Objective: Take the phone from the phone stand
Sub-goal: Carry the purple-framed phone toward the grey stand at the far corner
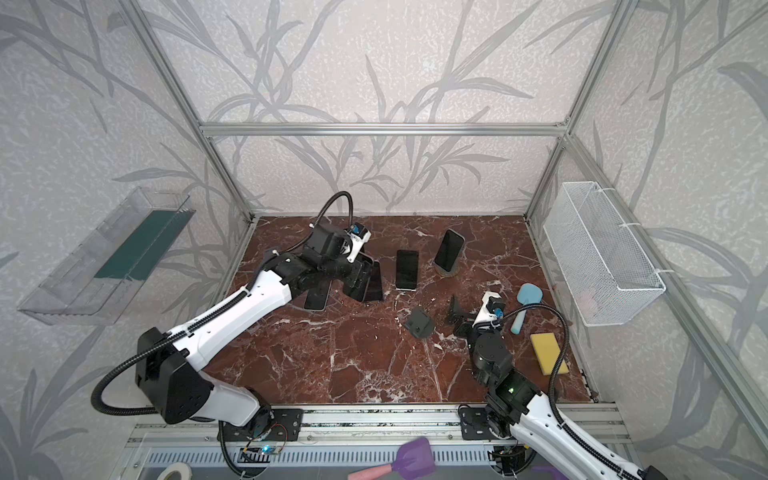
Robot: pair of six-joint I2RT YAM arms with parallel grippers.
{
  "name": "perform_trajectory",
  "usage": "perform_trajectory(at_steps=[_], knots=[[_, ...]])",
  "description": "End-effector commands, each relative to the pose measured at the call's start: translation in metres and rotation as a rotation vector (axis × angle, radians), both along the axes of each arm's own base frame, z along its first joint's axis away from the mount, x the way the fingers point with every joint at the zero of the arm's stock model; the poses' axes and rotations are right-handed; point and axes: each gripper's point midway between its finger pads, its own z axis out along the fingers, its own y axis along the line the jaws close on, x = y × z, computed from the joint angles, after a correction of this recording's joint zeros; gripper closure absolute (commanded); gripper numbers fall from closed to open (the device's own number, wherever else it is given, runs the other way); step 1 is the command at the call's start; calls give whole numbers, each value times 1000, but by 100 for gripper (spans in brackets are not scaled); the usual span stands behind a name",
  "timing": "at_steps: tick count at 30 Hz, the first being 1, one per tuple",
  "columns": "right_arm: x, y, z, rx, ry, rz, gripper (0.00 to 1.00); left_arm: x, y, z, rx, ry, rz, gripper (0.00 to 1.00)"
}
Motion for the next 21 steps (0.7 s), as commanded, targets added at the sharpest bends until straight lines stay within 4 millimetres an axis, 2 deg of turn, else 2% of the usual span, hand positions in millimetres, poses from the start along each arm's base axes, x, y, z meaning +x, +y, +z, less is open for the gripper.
perform_trajectory(at_steps=[1, 8, 15, 21], knots=[[1, 5, 11, 36, -26, 22, 0, 2, 42, 6, 62, -38, 63, 48], [3, 51, 20, 20, -31, 255, 2, 20, 113, -9, 95, -13, 251, 47], [5, 57, 17, 32, -16, 277, 3, 52, 165, -25, 129, -3, 395, 48], [3, 54, 19, 42, -25, 273, 3, 70, 192, -48, 132, 82, 464, 48]])
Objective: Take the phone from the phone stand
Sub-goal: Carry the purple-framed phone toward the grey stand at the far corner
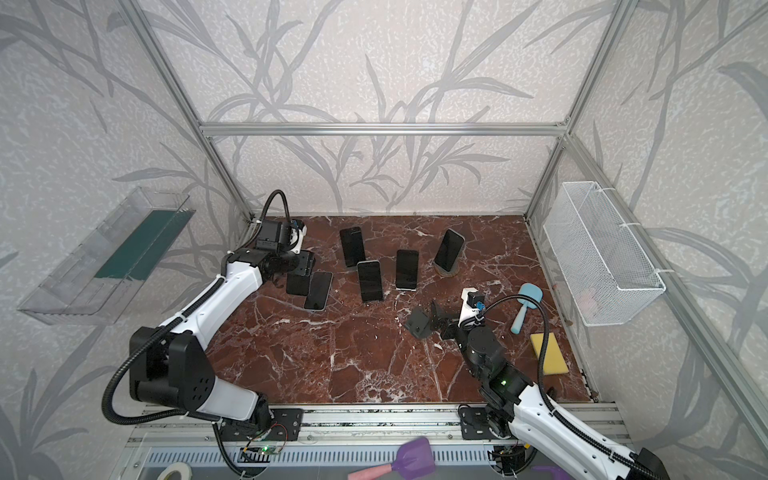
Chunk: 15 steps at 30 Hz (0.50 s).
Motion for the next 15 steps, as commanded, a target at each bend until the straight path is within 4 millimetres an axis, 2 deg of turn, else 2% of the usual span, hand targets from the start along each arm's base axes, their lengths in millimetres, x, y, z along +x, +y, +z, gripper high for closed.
perform_trajectory(at_steps=[1, 6, 15], knots=[[0, 1, 25, 52, -54, 5, 3, 16, 13, 11, 6, -29, 27, 48], [-1, 3, 26, 64, -53, 16, 3, 24, 41, -11, 102, 39, 80, 48], [1, 4, 22, 61, -42, 15, 3, 29, 58, -55, 144, 241, 138, 48]])
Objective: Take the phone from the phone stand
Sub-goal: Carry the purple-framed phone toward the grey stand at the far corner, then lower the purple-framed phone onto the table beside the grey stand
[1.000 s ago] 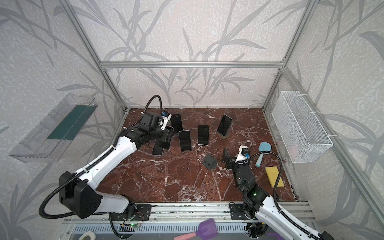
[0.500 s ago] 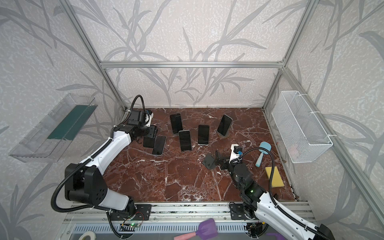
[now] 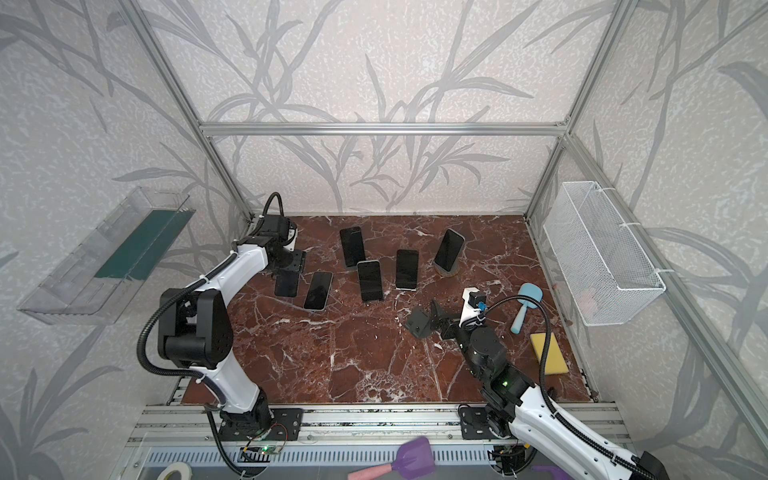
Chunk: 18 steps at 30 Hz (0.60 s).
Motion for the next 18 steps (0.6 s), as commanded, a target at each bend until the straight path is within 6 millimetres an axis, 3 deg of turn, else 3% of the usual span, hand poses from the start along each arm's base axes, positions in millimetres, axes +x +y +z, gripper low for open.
perform_trajectory(at_steps=[1, 18], knots=[[2, 2, 19, 44, -35, -1, 3, -1, 9, -3, 40, 76, 19, 48], [3, 5, 19, 42, -28, 10, 3, -6, 10, -43, 44, 282, 54, 50]])
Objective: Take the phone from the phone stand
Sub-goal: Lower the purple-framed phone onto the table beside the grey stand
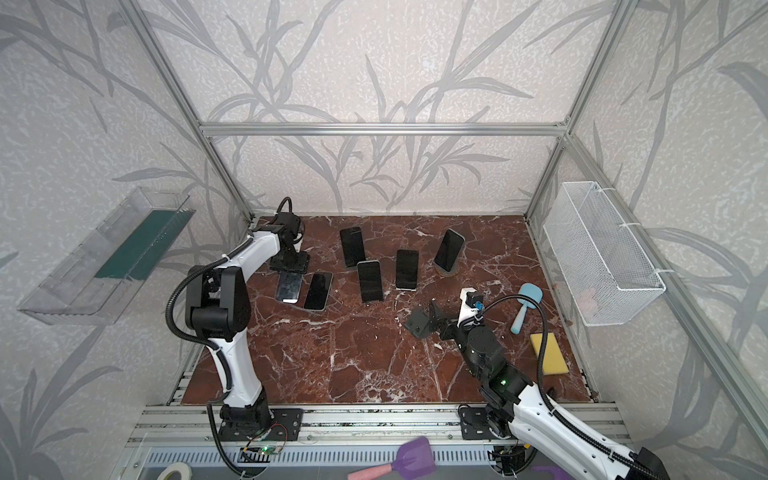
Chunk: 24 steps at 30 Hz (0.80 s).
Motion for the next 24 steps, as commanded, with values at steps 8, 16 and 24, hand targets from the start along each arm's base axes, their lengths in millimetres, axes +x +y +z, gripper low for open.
perform_trajectory(at_steps=[8, 16, 24], knots=[[2, 3, 25, 67, -44, 7, 3, -14, 6, -12, 26, 103, -3, 50], [3, 5, 23, 64, -38, 10, 3, -15, -4, -24, -24, 142, -19, 50], [2, 4, 24, 66, -40, 9, 3, -16, -6, -34, -36, 181, -18, 48]])
